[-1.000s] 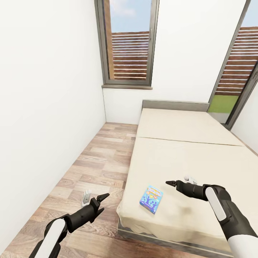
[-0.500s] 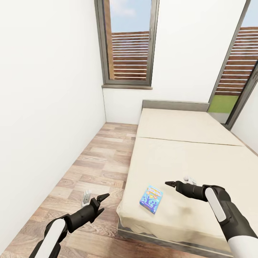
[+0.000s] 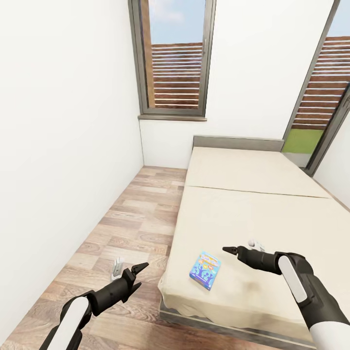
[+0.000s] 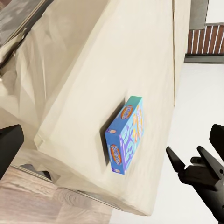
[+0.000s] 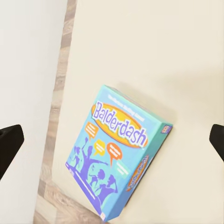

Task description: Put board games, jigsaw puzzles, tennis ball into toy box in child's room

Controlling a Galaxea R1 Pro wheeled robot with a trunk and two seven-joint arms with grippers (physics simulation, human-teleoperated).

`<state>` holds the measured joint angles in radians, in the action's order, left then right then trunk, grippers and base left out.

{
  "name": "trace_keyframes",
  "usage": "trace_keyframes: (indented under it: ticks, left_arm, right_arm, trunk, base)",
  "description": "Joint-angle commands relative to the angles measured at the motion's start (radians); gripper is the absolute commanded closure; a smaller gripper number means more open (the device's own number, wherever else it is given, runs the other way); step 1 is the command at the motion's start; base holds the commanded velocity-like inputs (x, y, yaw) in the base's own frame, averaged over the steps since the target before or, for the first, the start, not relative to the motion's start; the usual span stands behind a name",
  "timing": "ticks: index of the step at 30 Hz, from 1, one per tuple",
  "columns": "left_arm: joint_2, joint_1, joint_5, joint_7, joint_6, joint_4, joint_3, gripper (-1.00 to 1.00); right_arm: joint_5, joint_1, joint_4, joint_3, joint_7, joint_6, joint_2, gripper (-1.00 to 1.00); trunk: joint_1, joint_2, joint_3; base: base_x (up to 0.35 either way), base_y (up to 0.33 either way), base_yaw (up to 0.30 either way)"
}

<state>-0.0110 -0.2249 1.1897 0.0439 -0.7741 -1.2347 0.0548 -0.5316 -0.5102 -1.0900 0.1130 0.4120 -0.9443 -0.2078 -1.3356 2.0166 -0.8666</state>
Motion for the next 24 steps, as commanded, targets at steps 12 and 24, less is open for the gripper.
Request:
trace_keyframes:
  ticks: [12, 24]
  left_arm:
    - [0.0, -0.001, -0.004, 0.004, -0.005, 0.001, 0.002, -1.0]
    - [0.0, -0.001, -0.004, 0.002, -0.005, 0.001, 0.002, -1.0]
  right_arm:
    - [0.008, 0.002, 0.005, 0.001, 0.016, -0.024, 0.002, -1.0]
    - [0.009, 0.002, 0.01, 0.001, 0.015, -0.029, 0.011, -1.0]
  trunk:
    - [0.0, 0.0, -0.001]
    - [0.0, 0.0, -0.001]
  base:
    - [0.0, 0.0, 0.0]
    - [0.0, 0.0, 0.0]
